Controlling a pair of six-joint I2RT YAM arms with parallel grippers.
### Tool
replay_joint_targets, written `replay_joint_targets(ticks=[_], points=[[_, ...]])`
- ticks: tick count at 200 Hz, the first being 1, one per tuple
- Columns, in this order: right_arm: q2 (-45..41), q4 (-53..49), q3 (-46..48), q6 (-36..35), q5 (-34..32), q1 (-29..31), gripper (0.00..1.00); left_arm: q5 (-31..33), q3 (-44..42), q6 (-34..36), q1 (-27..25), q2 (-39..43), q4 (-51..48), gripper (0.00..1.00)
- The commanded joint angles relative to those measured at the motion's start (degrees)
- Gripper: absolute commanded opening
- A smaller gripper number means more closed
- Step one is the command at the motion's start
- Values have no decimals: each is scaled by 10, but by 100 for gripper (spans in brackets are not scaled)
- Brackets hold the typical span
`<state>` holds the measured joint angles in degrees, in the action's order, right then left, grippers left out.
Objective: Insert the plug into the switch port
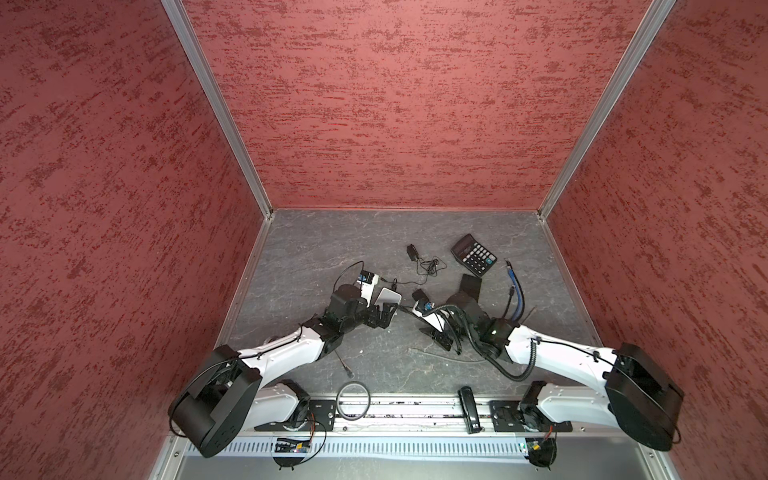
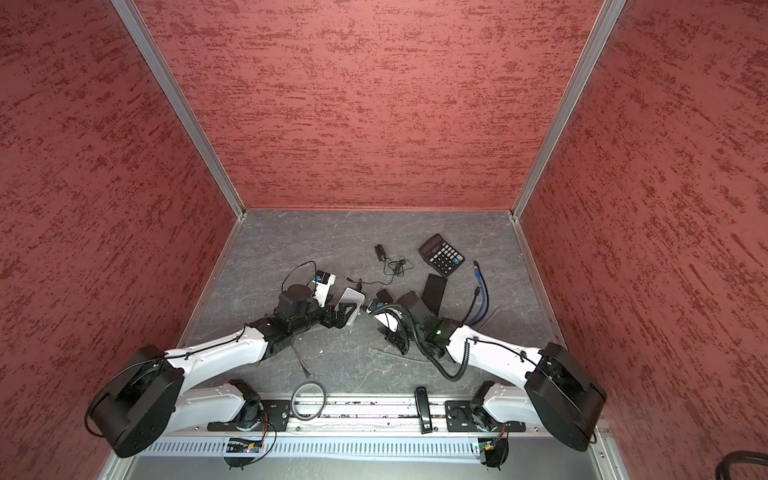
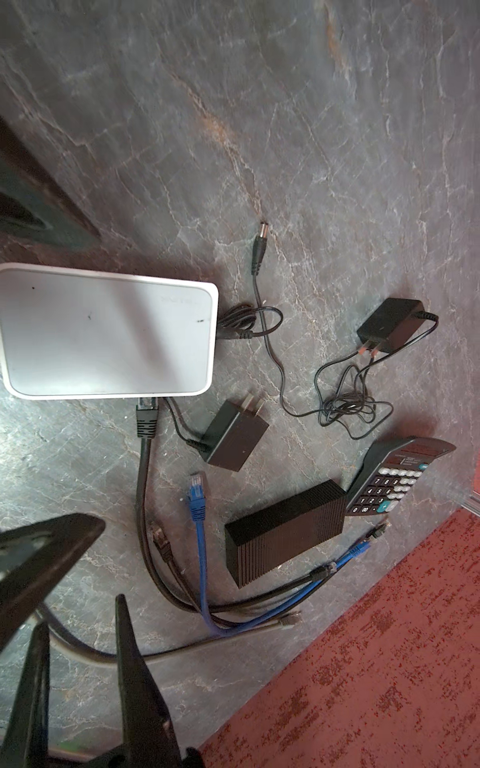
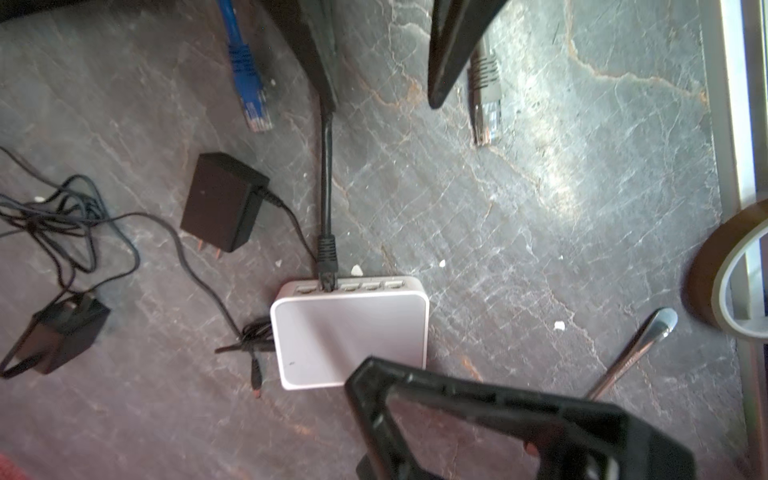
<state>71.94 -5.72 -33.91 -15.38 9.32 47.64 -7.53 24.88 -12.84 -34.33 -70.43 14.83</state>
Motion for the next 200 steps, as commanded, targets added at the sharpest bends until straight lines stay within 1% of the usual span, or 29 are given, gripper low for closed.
replay_joint_targets(ticks=[1,19,44,80,111,140,163,200], points=[[10,-80,-29,-15,1,7,35,13,-18,12,-2,14,-4,100],[12,-109,-35,-35,-1,8,35,21,-27,12,-2,27,-2,100],[2,-143,-31,-81,34,10,35,23,-37,17,-2,47,-1,100],[-9,-159,-16,-114,46,13,35,36,-49,26,-1,71,-1,100],[5,-151,-14,-119,44,25,35,43,-51,28,2,74,-6,100],[38,-156,-23,-137,36,47,35,49,-55,25,3,74,-2,100],[64,-153,-30,-138,29,52,35,50,-56,26,4,76,-2,100],[70,-117,-25,-141,36,54,35,48,-56,32,8,78,-8,100]])
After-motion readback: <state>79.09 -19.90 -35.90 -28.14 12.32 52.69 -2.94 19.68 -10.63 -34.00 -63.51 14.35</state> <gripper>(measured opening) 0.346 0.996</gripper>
